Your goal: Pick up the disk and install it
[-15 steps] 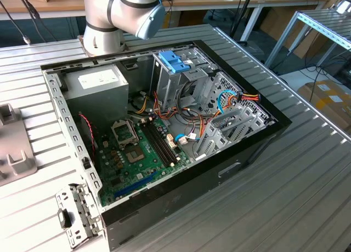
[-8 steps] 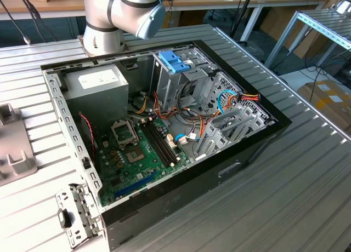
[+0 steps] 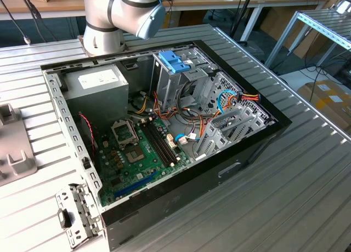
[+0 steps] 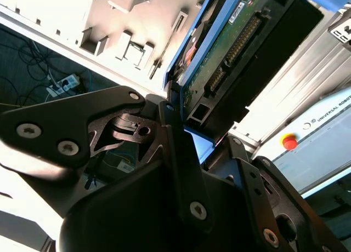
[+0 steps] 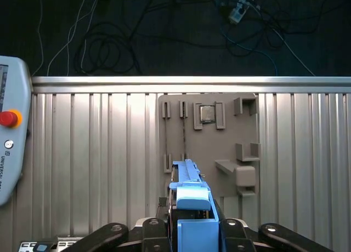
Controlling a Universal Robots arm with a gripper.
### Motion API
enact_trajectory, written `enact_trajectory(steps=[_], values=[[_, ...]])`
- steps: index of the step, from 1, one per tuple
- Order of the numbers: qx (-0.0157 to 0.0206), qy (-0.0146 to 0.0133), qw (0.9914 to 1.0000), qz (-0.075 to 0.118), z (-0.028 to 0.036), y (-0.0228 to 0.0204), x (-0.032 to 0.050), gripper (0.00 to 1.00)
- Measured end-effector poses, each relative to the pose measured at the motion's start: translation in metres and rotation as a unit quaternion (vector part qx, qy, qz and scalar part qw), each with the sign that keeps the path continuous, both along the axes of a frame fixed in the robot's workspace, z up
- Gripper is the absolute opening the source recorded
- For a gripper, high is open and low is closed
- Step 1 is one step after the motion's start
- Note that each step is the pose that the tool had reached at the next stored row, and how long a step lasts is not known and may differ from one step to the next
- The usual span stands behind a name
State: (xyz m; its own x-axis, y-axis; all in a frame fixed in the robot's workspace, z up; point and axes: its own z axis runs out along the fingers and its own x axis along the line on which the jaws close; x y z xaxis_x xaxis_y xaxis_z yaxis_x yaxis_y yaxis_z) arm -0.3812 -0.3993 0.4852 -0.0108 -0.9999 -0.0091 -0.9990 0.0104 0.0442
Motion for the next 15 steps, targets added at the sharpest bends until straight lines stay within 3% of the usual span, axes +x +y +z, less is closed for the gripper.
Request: enact_trajectory(steps=[15], values=[[-0.0002,0.0000,1.00000,0.000,-0.0002,-0.0001,0.0108,0.37]])
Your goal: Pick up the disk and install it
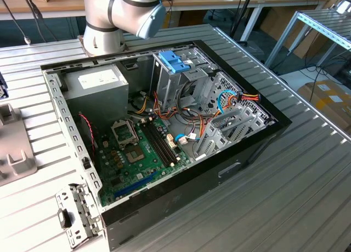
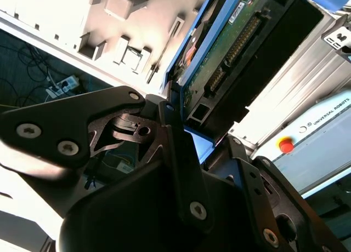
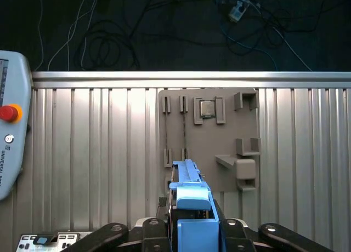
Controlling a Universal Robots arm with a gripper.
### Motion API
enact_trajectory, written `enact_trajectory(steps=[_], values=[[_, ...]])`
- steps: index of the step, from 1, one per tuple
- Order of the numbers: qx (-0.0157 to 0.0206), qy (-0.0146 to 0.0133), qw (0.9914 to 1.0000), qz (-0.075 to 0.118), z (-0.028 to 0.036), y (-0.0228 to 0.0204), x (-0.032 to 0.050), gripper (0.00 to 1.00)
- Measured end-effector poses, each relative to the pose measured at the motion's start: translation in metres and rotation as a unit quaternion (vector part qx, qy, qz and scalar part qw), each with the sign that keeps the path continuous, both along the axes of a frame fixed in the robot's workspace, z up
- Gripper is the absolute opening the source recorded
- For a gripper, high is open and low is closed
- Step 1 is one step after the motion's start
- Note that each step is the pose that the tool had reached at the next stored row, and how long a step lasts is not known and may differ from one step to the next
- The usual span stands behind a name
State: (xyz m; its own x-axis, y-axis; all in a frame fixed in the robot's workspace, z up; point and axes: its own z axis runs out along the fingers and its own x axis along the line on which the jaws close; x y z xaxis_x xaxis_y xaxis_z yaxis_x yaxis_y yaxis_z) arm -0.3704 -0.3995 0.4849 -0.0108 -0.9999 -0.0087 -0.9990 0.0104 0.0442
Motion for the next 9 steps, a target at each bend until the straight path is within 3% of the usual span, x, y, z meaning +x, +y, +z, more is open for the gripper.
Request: enact_trajectory(steps=[9], values=[[-0.0002,0.0000,1.00000,0.000,-0.0001,0.0000,0.0076,0.37]])
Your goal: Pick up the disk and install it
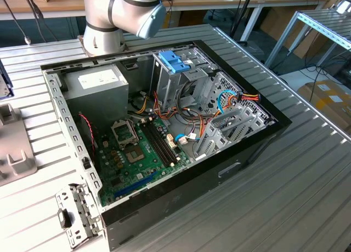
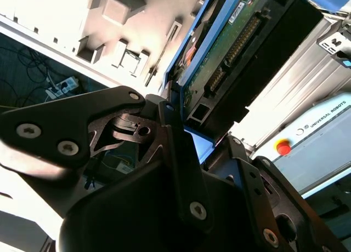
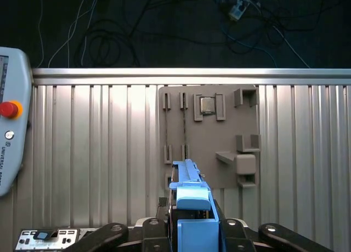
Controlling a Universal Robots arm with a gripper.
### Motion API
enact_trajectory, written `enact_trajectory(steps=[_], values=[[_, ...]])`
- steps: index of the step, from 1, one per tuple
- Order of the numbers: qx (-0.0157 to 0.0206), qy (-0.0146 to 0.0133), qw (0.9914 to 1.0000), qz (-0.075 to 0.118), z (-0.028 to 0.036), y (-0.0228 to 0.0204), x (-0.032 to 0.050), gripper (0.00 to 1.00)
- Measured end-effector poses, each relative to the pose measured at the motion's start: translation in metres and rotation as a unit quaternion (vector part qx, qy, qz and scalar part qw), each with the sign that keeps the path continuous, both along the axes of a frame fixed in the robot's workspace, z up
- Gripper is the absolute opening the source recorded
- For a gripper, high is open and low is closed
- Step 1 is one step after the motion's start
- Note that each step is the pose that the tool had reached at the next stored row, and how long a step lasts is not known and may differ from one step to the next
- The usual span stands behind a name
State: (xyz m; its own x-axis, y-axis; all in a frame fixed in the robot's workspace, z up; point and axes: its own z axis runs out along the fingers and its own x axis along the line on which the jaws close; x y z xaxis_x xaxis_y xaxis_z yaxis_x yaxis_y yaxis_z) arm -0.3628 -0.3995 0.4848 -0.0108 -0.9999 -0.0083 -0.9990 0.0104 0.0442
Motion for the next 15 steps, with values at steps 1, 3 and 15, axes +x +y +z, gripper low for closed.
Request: enact_trajectory(steps=[1,3,15], values=[[0.0000,0.0000,1.00000,0.000,0.0000,0.0000,0.0009,0.37],[-0.0001,0.0000,1.00000,0.000,-0.0001,0.0000,0.0021,0.37],[-0.0004,0.0000,1.00000,0.000,-0.0002,0.0000,0.0111,0.37]])
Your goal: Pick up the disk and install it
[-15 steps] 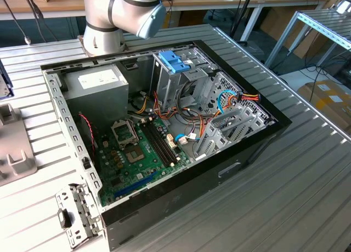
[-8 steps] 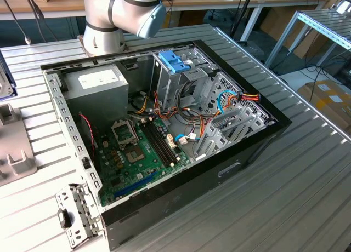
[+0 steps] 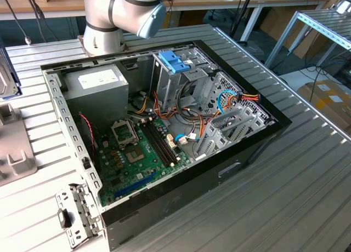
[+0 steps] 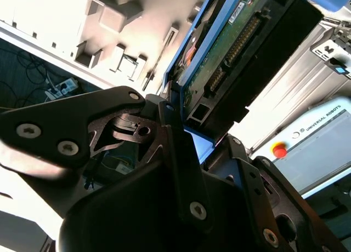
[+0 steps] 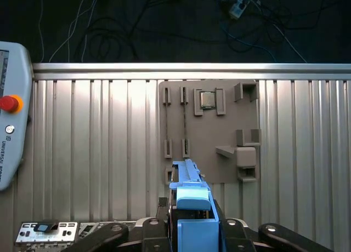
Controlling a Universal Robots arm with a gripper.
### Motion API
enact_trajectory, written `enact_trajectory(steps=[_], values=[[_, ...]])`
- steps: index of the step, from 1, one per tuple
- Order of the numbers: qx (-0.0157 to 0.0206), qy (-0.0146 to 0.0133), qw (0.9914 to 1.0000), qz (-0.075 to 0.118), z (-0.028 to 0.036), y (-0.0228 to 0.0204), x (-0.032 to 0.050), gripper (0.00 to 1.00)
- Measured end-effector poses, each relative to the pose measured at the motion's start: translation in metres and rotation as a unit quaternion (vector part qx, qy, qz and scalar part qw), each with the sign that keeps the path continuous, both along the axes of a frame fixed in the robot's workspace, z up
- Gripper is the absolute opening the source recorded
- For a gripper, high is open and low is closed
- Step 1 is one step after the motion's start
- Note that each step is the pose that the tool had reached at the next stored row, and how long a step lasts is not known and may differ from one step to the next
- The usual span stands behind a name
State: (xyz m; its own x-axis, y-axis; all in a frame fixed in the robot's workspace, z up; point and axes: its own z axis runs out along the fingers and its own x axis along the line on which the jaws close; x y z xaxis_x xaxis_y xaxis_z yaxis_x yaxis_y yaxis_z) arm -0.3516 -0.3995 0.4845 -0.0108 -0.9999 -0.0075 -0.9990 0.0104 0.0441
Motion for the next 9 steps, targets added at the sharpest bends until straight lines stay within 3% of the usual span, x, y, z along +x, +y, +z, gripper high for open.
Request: enact_trajectory(steps=[9], values=[[-0.0003,0.0000,1.00000,0.000,-0.0001,0.0000,0.0062,0.37]])
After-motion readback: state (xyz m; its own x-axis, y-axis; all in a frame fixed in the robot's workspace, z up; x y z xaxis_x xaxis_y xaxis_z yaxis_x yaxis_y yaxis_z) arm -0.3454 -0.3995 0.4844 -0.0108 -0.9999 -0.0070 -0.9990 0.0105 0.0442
